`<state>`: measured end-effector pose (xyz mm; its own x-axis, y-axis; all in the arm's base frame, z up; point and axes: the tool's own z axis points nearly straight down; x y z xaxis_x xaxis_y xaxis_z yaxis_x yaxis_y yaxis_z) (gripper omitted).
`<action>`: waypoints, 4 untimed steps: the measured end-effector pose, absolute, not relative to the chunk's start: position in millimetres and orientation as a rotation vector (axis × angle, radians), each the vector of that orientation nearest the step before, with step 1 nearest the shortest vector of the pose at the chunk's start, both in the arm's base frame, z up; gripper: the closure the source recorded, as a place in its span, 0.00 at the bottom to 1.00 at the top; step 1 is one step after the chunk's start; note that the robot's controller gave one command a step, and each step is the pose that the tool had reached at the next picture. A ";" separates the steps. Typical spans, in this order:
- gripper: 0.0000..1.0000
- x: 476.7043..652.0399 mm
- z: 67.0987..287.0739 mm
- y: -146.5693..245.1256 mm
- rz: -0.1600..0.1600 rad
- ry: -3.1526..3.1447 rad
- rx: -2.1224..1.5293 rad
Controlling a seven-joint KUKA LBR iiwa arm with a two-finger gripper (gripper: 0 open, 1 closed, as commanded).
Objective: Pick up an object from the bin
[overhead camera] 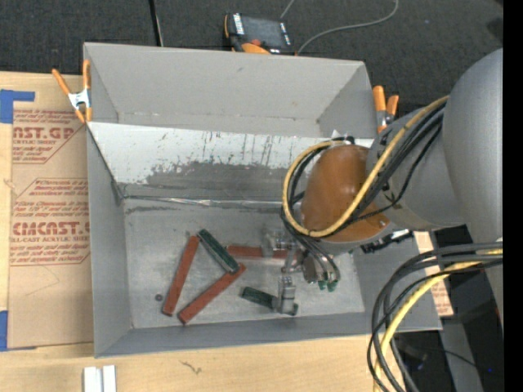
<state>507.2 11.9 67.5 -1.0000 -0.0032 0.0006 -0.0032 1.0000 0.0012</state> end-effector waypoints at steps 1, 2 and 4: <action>0.00 517.7 71.0 108.6 -0.006 -3.144 -0.093; 1.00 519.8 74.4 105.6 -0.007 -3.149 -0.100; 1.00 517.5 73.0 104.6 -0.001 -3.138 -0.100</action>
Offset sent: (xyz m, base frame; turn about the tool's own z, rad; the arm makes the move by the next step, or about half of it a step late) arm 0.0098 0.0913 0.0025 0.0692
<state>517.5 104.6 73.0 -0.9980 0.0636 0.0024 0.0636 0.9980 0.0006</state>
